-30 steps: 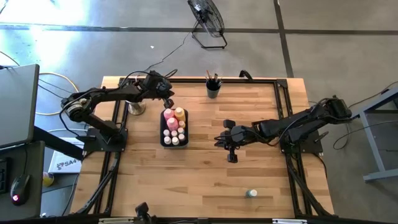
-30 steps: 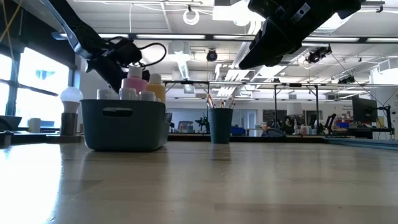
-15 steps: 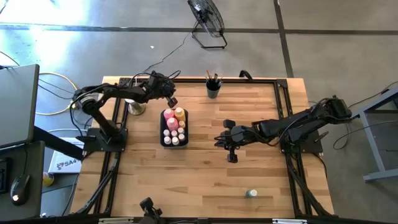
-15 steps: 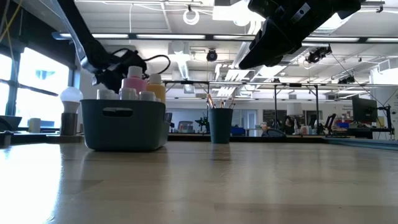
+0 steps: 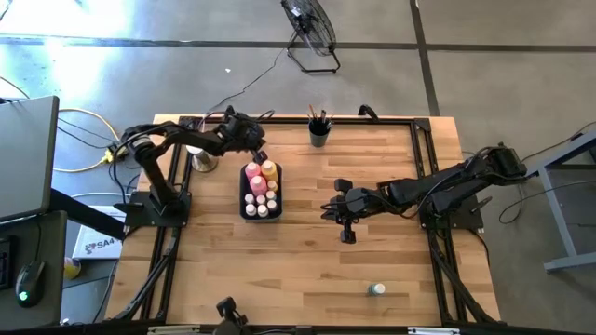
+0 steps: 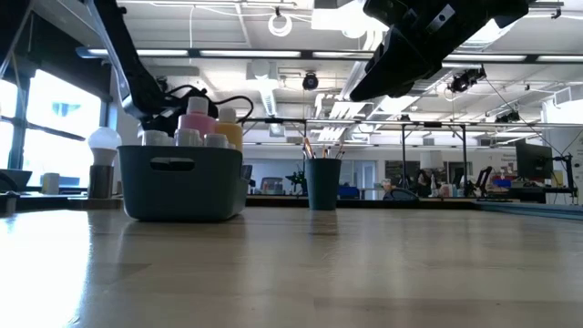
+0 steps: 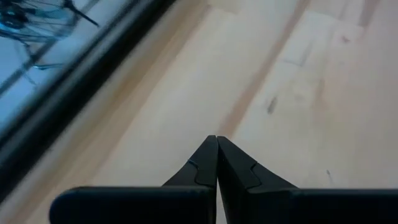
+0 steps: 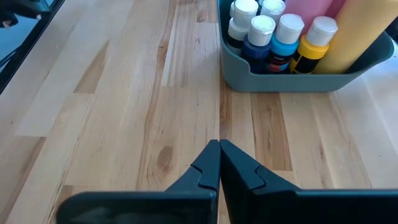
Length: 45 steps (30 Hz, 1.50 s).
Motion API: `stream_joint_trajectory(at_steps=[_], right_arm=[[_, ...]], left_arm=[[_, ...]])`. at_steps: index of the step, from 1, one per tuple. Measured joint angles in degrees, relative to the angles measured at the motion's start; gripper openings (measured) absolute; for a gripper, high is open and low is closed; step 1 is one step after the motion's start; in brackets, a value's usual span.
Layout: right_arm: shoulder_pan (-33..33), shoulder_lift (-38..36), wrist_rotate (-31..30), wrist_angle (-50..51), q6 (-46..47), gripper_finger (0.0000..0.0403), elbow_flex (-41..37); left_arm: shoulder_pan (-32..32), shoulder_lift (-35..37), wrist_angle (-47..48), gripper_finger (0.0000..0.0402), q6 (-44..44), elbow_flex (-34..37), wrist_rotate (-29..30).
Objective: Pick & Place Paint Supplies
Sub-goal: Move the green bin from middle left to the bottom left of the table
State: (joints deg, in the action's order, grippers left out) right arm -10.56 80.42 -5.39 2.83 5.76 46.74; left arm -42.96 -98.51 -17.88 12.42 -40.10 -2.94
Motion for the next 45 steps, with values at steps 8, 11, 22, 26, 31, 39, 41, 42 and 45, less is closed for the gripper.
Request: stream_joint_trajectory(at_steps=[8, 11, 22, 26, 31, 39, 41, 42, 45], right_arm=[[0.00, 0.00, 0.00, 0.00, 0.01, 0.0002, -0.02], [-0.01, 0.00, 0.00, 0.01, 0.00, 0.0002, -0.01], [-0.01, 0.00, 0.00, 0.39, 0.17, 0.0002, -0.02], [0.01, 0.00, 0.00, 0.42, 0.19, 0.0002, -0.02], [0.01, 0.00, 0.00, 0.66, 0.40, 0.0002, -0.04], [-0.01, 0.00, 0.02, 0.94, 0.43, 0.0002, -0.04], [-0.03, 0.00, 0.02, 1.01, 0.43, 0.0002, -0.04], [-0.19, 0.09, 0.02, 1.03, 0.43, 0.0002, -0.04], [-0.67, 0.56, 0.00, 1.09, 0.43, 0.0002, -0.04]], left_arm=[[3.57, -1.73, -0.36, 0.0000, 0.27, -0.02, -0.25], [4.28, -1.73, -0.04, 0.0000, 0.16, -0.02, -0.38], [6.74, -1.66, 1.98, 0.0000, -1.69, -0.13, -0.98], [7.77, -1.56, 3.92, 0.0000, -3.49, -0.17, -0.92], [9.07, -1.54, 4.65, 0.0000, -5.38, -0.17, -0.89], [11.54, -0.93, 5.92, 0.0000, -6.79, -0.09, -0.90], [11.96, -0.23, 7.10, 0.0000, -7.01, -0.06, -1.27], [12.33, 0.10, 7.79, 0.0000, -7.14, -0.02, -1.29], [13.38, 1.32, 10.04, 0.0000, -7.12, -0.02, -1.29]])
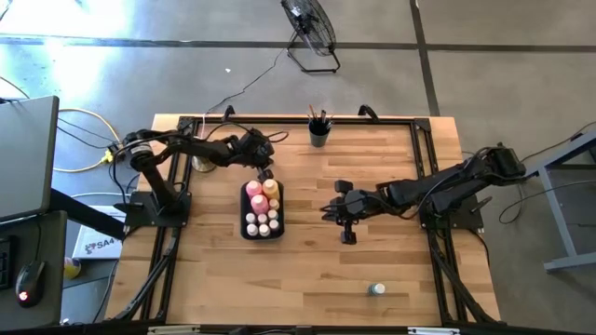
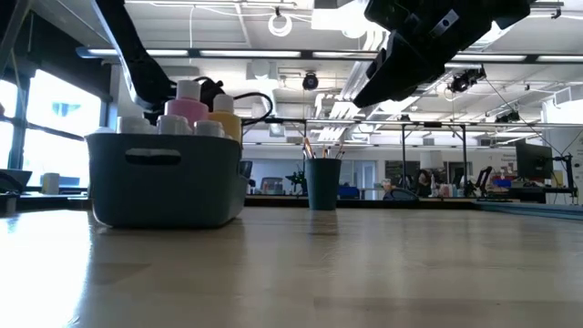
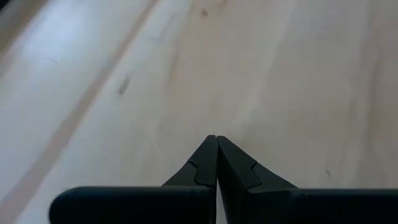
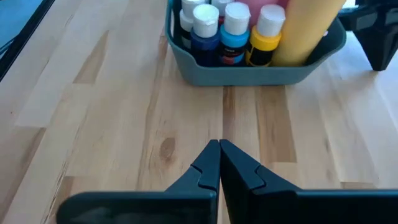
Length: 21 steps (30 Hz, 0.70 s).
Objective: Pick & Place Paint Supplies
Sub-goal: Move the green bin from middle left to the bottom left of the table
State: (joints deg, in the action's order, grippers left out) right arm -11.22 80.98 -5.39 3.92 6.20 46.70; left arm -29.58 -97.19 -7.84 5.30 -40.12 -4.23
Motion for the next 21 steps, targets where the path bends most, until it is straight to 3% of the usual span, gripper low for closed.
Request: stream_joint_trajectory(at_steps=[8, 21], right_arm=[[-0.48, 0.12, -0.01, -0.13, -0.02, 0.0002, 0.00], [-0.48, 0.12, 0.00, -0.26, 0.17, 0.0002, 0.00]], left_arm=[[3.98, 1.36, 2.46, 0.0000, 0.38, 0.17, 1.51], [8.44, 1.51, -1.00, 0.0000, -2.38, 3.40, 4.63]])
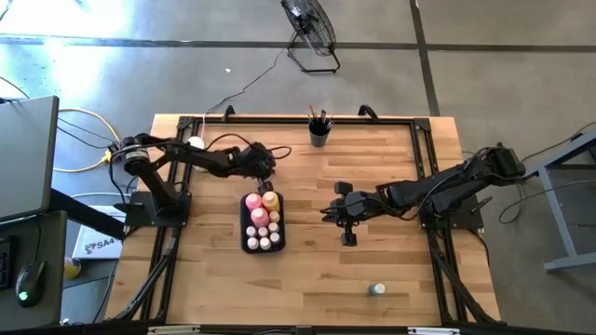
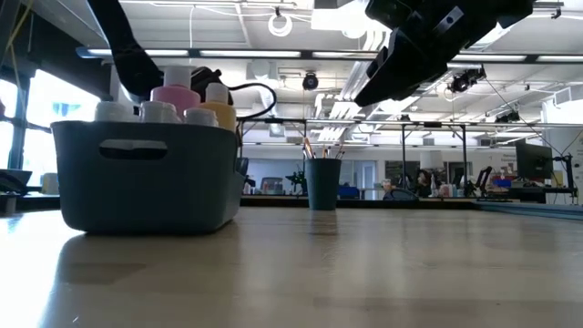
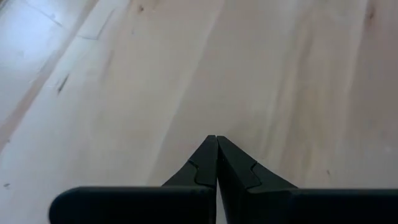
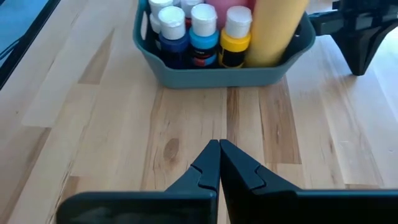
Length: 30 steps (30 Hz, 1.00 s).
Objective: Pick & Place Paint Supplies
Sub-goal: Move the green bin from middle left to the bottom left of the table
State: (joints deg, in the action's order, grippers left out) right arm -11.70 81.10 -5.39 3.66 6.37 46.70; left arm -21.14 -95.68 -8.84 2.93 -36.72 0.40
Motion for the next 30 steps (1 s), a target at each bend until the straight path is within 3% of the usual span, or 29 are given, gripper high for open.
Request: stream_joint_trajectory(at_steps=[30], right_arm=[[0.02, 0.00, 0.00, 0.00, 0.02, 0.0002, 0.00]], left_arm=[[13.05, -0.15, -4.60, 0.0000, -6.79, 0.99, 1.94]])
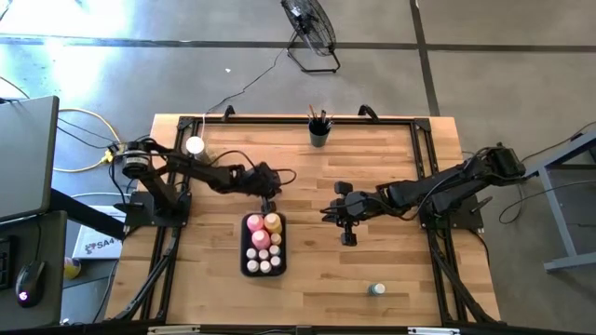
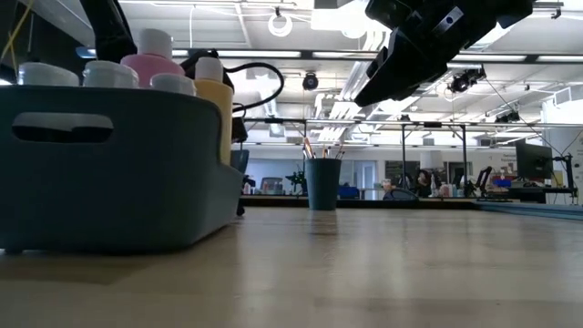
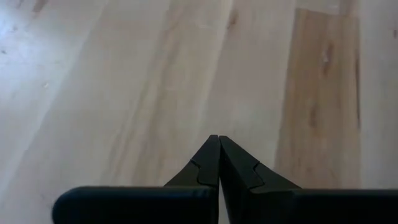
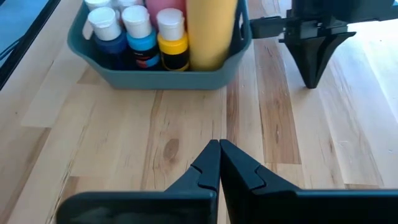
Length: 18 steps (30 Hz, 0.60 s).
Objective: Pick & Place Paint Supplies
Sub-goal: Move the green bin from middle left to the bottom left of the table
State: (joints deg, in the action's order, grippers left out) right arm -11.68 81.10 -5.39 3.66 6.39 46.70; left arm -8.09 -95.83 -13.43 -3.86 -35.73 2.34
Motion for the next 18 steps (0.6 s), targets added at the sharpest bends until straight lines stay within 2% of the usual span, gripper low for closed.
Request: stream_joint_trajectory(at_steps=[12, 18], right_arm=[[0.00, -0.02, 0.00, 0.00, 0.01, 0.0002, 0.00], [0.00, -0.02, 0.00, 0.00, 0.00, 0.0002, 0.00]], left_arm=[[4.53, -0.11, -1.95, 0.0000, -1.04, 0.09, -0.03], [3.56, -0.15, -3.09, 0.0000, 0.02, -0.30, 0.80]])
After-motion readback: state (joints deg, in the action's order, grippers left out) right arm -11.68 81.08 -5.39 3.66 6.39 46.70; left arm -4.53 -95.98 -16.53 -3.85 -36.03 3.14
